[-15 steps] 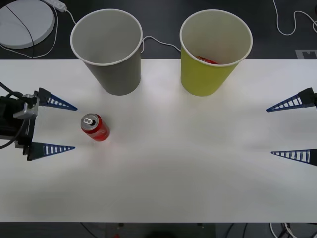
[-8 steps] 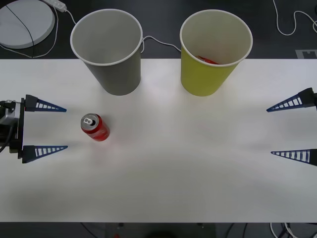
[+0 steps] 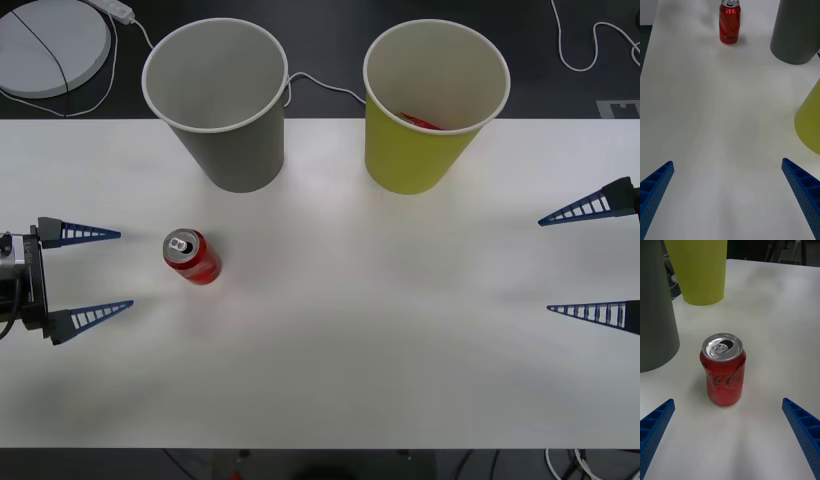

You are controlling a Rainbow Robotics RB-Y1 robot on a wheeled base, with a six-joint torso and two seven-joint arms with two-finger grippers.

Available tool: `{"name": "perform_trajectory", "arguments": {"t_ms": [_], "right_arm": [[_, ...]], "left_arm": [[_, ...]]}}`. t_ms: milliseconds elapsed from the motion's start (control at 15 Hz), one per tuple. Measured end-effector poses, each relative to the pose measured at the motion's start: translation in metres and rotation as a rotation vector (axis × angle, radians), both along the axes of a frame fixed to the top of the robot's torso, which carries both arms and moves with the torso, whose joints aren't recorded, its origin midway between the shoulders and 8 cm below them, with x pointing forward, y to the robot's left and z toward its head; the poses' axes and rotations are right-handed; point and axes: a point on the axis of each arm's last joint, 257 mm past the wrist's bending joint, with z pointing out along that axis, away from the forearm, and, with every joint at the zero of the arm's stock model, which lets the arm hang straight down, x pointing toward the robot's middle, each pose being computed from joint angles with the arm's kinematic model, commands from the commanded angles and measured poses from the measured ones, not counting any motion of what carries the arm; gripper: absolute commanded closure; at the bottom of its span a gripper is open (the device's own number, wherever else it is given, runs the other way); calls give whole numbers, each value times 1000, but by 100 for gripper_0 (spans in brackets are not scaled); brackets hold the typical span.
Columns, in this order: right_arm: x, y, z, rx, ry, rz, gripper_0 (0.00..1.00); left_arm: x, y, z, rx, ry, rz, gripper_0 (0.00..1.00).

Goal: Put the can into the green bin and the plastic bottle into the gray bin

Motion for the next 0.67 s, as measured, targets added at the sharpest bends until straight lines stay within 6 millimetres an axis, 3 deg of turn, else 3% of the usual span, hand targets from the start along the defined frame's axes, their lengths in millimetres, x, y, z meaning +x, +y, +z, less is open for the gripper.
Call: {"name": "perform_trajectory", "arguments": {"t_ms": [400, 667], "right_arm": [[0, 0, 0, 0, 0, 0, 0], [0, 0, 0, 0, 0, 0, 0]], "left_arm": [[4, 3, -21, -49, -46, 25, 0], [7, -13, -35, -99, -61, 42, 0]]}}
